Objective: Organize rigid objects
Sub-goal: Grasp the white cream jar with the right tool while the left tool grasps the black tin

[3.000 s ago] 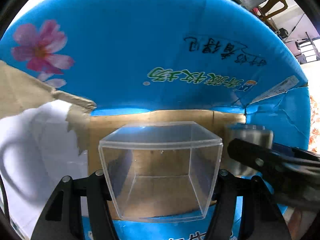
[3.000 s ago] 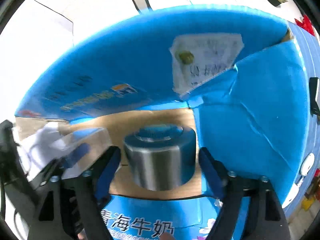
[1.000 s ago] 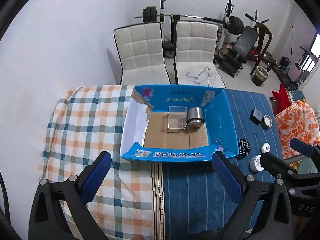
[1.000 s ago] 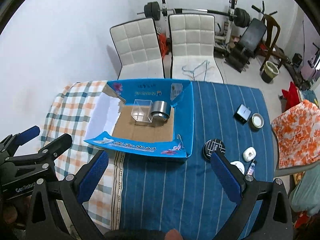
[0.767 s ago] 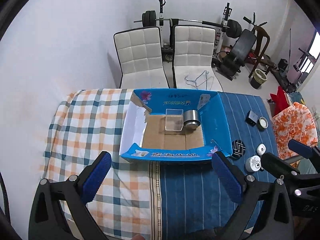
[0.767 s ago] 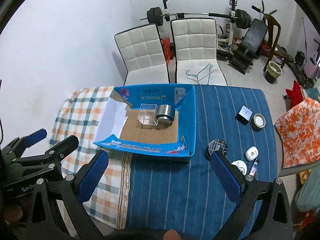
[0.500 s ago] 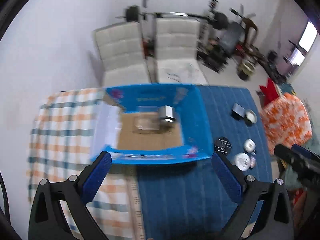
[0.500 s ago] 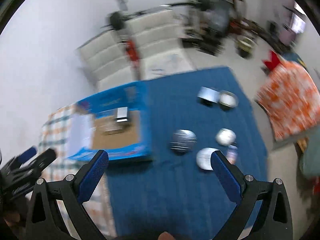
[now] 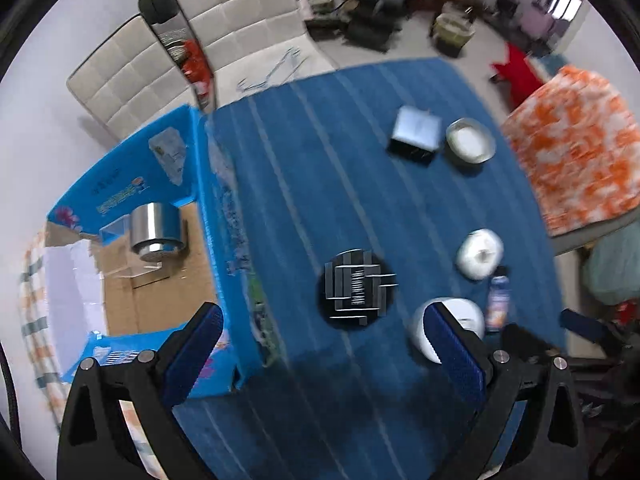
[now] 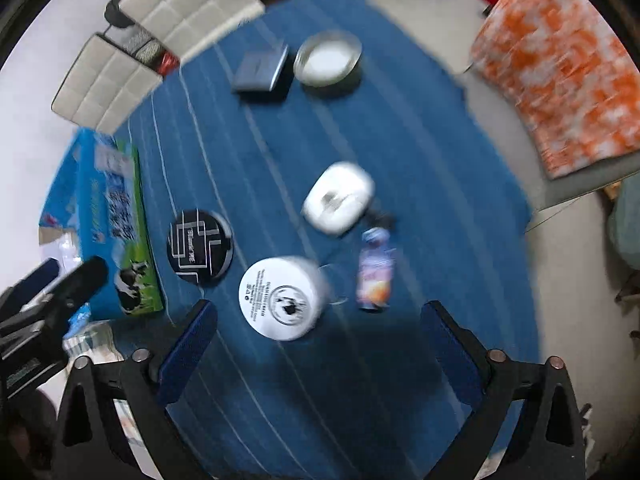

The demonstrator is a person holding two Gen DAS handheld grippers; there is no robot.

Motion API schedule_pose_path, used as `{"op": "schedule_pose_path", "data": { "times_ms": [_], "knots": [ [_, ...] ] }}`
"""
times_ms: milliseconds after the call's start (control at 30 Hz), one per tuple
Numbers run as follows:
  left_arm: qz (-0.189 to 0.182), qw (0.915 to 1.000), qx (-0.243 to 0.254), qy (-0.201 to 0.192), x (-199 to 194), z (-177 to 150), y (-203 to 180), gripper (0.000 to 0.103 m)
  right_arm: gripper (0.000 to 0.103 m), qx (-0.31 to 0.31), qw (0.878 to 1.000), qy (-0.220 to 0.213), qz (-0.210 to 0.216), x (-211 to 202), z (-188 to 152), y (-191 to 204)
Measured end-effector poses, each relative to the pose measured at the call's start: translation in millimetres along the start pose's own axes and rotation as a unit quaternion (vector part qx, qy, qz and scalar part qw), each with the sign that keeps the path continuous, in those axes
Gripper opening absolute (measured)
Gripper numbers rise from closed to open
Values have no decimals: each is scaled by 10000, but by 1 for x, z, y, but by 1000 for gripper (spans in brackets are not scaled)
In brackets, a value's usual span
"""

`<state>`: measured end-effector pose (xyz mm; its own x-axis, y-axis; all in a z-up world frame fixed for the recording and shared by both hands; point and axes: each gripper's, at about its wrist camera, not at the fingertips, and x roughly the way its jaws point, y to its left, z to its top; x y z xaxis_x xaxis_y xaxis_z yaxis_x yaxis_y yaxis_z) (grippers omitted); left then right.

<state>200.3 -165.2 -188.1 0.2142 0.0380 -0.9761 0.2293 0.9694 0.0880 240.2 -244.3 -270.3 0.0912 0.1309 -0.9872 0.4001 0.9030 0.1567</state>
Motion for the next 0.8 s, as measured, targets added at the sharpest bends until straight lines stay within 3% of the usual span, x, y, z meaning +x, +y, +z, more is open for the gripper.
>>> {"op": "schedule_pose_path", "data": {
  "times_ms": [100,233,267,300,367,500,667,800],
  "knots": [
    [498,9987,-18,134,10,-8,8,102,97,60,9996,264,102,44,0,10],
    [844,9960,-127,254,15,-19,21,101,96,27,9989,455,136,79,-2,20],
    [910,9953,-165,280,16,-20,24,101,88,0,9988,491,10,88,-2,21],
    [896,9954,-202,261,16,-21,26,101,89,-110,9984,541,-137,94,-2,23],
    [896,9953,-307,217,13,-20,30,101,75,-626,9961,383,-481,94,-4,39],
    [674,9971,-333,140,6,-13,22,101,72,-821,9935,458,-636,88,-7,40],
    [10,9991,-401,168,7,-4,-3,101,72,-418,9977,274,-461,46,7,-1],
    [-460,9965,-628,313,32,4,-23,101,72,-147,9975,114,-679,29,21,-35]
  ]
}}
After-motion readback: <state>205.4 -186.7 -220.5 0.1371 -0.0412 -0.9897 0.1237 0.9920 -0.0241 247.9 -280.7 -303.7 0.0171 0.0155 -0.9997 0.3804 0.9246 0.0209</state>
